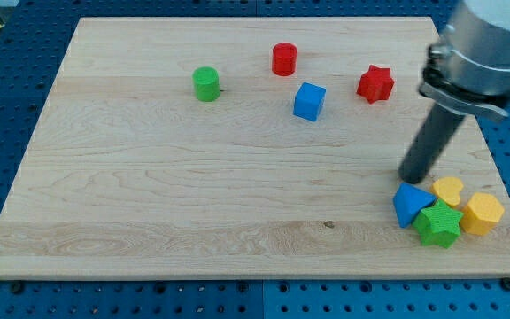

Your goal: Push the green circle towards the blue triangle

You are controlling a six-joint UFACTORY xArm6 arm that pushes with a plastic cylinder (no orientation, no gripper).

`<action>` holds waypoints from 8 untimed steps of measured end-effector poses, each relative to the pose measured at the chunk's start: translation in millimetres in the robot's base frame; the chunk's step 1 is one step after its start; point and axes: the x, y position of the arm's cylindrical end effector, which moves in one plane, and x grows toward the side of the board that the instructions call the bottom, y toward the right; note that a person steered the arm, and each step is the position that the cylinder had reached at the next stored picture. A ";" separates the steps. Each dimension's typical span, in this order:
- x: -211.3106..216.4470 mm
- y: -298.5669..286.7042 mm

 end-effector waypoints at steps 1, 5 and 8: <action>-22.2 -81.8; -162.4 -254.7; -120.1 -179.3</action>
